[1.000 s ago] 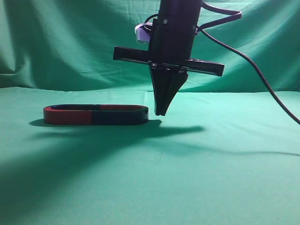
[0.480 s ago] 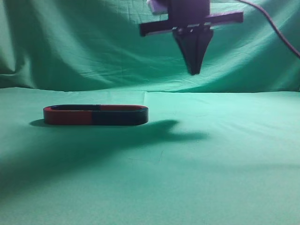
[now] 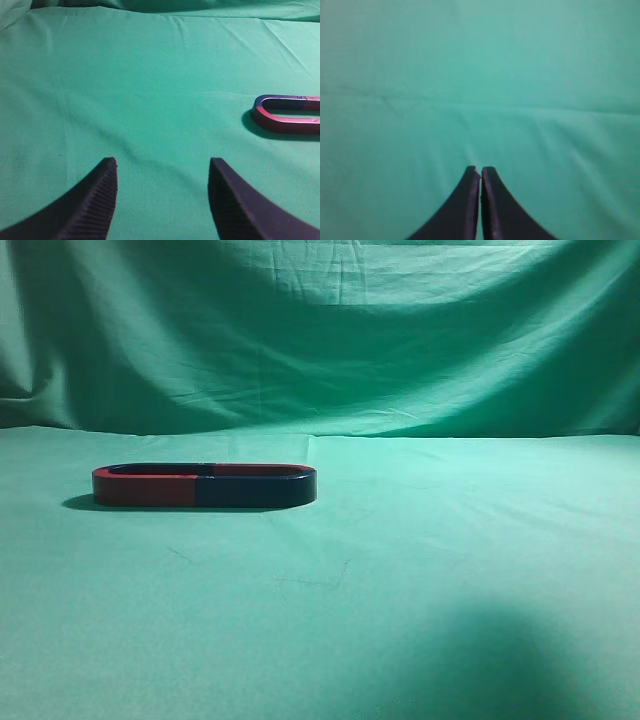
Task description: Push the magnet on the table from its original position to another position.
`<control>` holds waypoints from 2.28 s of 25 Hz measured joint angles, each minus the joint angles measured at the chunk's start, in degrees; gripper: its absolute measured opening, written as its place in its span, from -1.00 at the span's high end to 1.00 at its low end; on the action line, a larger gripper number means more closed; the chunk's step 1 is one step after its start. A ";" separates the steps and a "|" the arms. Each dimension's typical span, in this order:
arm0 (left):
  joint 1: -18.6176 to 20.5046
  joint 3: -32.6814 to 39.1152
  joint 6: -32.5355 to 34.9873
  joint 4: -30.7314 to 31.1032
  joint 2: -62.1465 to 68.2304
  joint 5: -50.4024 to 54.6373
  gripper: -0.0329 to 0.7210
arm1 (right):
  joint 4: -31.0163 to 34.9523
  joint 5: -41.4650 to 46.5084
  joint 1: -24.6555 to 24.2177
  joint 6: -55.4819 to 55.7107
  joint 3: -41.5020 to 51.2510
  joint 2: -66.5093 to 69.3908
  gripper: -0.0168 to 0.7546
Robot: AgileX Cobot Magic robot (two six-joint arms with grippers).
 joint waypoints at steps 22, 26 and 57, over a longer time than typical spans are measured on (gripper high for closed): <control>0.00 0.00 0.00 0.00 0.00 0.00 -0.07 | 4.98 -1.49 0.00 1.11 35.21 -52.26 0.96; 0.00 0.00 0.00 0.00 0.00 0.00 -0.07 | 4.96 1.22 0.00 1.11 35.21 -56.91 0.96; 0.00 0.00 0.00 0.00 0.00 0.00 -0.07 | 18.67 -50.74 -29.15 -31.85 83.95 -91.79 0.96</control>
